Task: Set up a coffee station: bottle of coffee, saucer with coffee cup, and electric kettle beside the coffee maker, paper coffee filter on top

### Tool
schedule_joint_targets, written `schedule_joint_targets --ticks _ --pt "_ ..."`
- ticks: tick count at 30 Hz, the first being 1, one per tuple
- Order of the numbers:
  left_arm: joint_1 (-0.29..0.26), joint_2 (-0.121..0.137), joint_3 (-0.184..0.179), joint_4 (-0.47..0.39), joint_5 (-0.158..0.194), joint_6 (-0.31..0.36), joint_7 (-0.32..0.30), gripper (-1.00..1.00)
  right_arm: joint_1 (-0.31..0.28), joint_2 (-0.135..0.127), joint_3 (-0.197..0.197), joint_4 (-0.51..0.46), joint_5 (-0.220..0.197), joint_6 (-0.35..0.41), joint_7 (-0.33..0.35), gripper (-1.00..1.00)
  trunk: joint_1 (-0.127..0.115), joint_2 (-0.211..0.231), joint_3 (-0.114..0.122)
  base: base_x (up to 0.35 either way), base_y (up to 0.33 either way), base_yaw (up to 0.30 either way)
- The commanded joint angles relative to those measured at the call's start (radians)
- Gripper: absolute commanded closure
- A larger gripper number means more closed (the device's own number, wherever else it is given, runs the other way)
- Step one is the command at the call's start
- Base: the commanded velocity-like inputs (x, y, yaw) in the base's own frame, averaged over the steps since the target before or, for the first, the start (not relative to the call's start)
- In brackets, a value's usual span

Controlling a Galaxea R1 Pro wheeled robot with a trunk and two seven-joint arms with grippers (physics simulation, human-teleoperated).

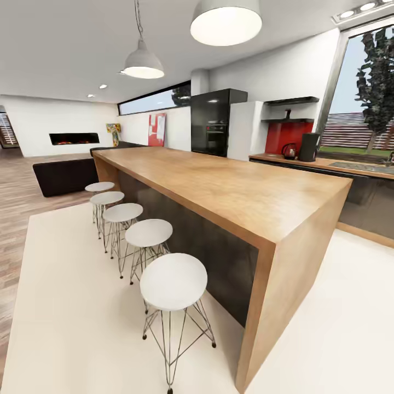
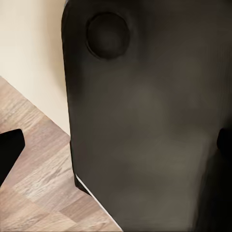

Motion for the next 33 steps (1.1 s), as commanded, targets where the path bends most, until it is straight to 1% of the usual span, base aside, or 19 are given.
schedule_joint_targets --ticks 1,10,20,23,25,31,32,33 --pt "0.0 0.0 0.0 0.0 0.0 0.0 0.0 -1.0 0.0 0.0 0.0 0.0 0.0 0.0 0.0 -1.0 0.0 0.0 0.0 0.0 0.0 0.0" --pt "0.0 -0.002 -0.003 -0.011 -0.002 -0.002 -0.002 -1.0 -0.032 0.049 -0.002 -0.046 0.001 -0.003 -0.004 -1.0 0.0 0.0 0.0 0.0 0.0 0.0" --pt "0.0 -0.002 -0.003 -0.011 -0.002 -0.002 -0.002 -1.0 -0.034 0.049 -0.003 -0.078 0.0 -0.003 -0.001 -1.0 0.0 0.0 0.0 0.0 0.0 -0.003" --pt "0.0 -0.002 -0.001 -0.012 0.003 -0.002 -0.002 -1.0 -0.034 0.049 -0.003 -0.086 -0.001 -0.003 0.003 -1.0 0.0 0.0 0.0 0.0 0.0 -0.146" --pt "-0.001 -0.007 -0.002 -0.013 0.006 -0.003 -0.002 -1.0 -0.034 0.05 -0.003 -0.089 -0.001 -0.003 0.004 -1.0 0.0 0.0 0.0 0.0 0.0 -0.224" --pt "-0.001 -0.008 0.001 -0.012 0.01 -0.036 -0.002 -1.0 -0.034 0.05 -0.004 -0.097 -0.001 -0.003 0.005 -1.0 0.0 0.0 0.0 0.0 0.0 -0.256" --pt "-0.001 -0.007 0.002 -0.012 0.01 -0.07 -0.002 -1.0 -0.034 0.049 -0.004 -0.099 -0.001 -0.003 0.005 -1.0 0.0 0.0 0.0 0.0 0.0 -0.263" --pt "-0.001 -0.007 0.003 -0.012 0.011 -0.079 -0.001 -1.0 -0.034 0.049 -0.004 -0.1 -0.001 -0.003 0.005 -1.0 0.0 0.0 0.0 0.0 0.0 -0.264"
